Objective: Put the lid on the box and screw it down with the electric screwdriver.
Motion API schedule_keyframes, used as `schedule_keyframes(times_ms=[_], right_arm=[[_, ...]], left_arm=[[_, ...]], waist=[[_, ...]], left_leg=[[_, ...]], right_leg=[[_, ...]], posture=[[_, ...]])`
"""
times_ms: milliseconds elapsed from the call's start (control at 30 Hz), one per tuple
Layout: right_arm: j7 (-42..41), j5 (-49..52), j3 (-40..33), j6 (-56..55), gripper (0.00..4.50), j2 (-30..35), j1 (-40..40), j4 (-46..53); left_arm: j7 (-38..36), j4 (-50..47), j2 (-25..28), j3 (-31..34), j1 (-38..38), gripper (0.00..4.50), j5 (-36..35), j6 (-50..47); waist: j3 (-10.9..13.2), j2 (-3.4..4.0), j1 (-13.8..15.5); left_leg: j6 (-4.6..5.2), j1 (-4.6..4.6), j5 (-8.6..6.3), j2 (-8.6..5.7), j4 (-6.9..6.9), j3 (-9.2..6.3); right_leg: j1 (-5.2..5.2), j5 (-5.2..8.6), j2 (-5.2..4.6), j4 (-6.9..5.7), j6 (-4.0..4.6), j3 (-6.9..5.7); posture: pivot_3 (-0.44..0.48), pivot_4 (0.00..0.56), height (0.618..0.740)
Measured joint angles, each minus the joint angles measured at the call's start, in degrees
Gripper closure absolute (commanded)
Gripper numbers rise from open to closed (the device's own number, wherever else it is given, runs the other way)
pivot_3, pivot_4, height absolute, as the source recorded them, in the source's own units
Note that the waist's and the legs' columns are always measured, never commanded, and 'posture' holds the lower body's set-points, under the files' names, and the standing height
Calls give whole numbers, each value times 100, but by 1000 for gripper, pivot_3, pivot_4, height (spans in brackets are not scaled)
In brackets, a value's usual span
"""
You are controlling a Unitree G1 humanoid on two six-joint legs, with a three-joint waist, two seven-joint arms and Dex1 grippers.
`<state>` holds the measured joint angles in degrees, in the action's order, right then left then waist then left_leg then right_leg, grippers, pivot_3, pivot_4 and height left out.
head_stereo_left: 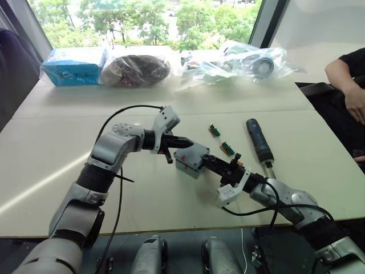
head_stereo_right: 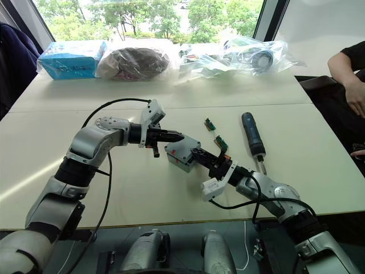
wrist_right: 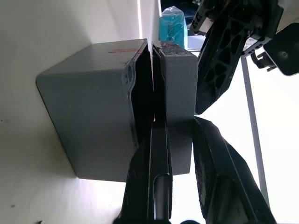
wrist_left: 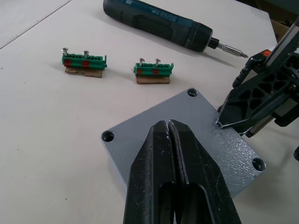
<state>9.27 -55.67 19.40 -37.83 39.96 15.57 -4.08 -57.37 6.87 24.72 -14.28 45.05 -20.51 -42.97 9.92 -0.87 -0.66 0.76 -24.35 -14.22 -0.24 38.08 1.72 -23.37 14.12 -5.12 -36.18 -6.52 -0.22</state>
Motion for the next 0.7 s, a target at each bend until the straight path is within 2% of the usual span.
schedule_keyframes(times_ms=[700], right_arm=[[387, -175, -1, 62, 4396, 1, -116, 173]], left_arm=[[-12, 1, -14, 12, 43, 4474, 3, 4]], waist=[[0, 0, 4]], left_leg=[[0, 0, 0, 0, 0, 0]], right_leg=[[-1, 0, 0, -2, 0, 0]], posture=[[0, 150, 740]])
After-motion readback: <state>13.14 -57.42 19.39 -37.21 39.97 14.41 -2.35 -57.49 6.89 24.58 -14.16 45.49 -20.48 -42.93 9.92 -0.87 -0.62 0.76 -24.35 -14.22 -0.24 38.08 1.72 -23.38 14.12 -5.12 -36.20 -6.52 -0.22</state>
